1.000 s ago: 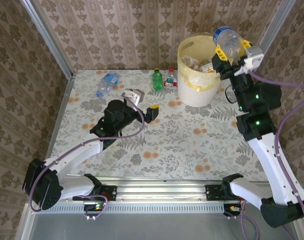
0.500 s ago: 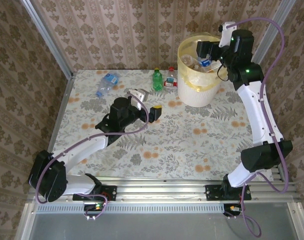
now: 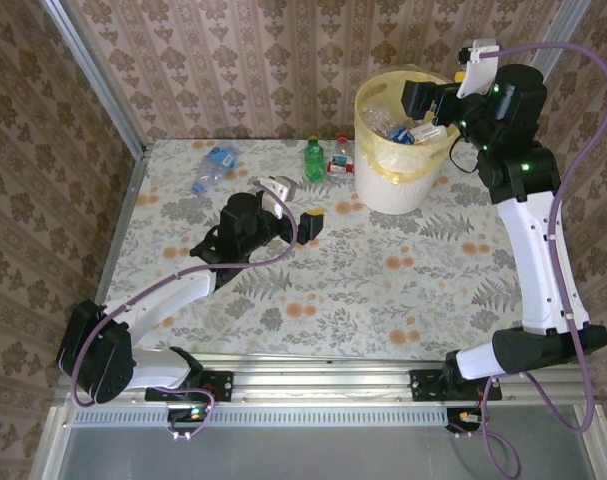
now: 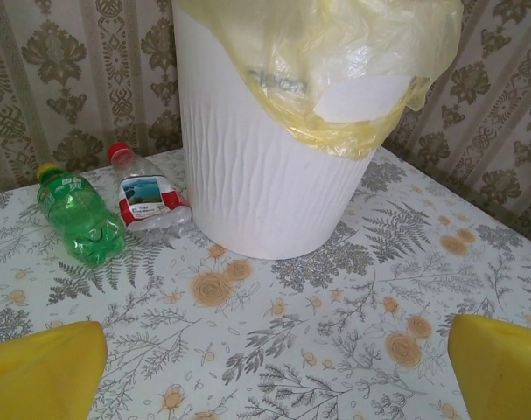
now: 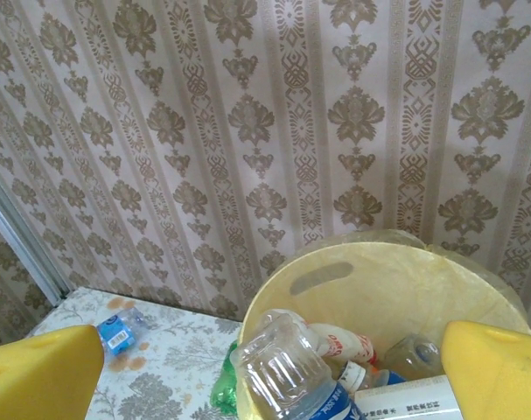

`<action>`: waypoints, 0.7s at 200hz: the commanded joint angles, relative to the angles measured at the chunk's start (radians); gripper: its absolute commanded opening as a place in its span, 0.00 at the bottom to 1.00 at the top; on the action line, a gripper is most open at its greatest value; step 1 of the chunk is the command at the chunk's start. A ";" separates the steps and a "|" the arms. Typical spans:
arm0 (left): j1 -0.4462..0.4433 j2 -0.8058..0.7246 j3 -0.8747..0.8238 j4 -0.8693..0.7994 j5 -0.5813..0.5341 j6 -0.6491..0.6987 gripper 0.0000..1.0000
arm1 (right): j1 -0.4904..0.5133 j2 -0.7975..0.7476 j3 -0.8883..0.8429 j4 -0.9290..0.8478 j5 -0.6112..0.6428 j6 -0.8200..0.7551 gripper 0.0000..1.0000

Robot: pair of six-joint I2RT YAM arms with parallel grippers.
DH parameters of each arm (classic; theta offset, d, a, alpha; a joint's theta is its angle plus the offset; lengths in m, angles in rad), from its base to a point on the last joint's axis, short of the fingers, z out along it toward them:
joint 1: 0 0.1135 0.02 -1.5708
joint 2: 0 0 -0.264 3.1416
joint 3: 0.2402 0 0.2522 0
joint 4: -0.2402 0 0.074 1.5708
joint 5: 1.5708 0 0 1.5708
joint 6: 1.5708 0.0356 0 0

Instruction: Throw the plastic bottles in the bin

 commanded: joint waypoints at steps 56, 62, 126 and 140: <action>0.016 -0.023 0.038 -0.056 -0.075 -0.038 1.00 | -0.002 -0.060 -0.040 -0.015 -0.116 -0.002 1.00; 0.019 -0.020 0.040 -0.062 -0.081 -0.043 1.00 | -0.002 -0.064 -0.039 -0.017 -0.124 0.000 1.00; 0.051 0.008 0.066 -0.111 -0.090 -0.093 1.00 | -0.002 -0.100 -0.076 -0.025 -0.173 -0.005 1.00; 0.057 0.022 0.086 -0.139 -0.094 -0.098 1.00 | -0.002 -0.108 -0.084 -0.030 -0.186 -0.005 1.00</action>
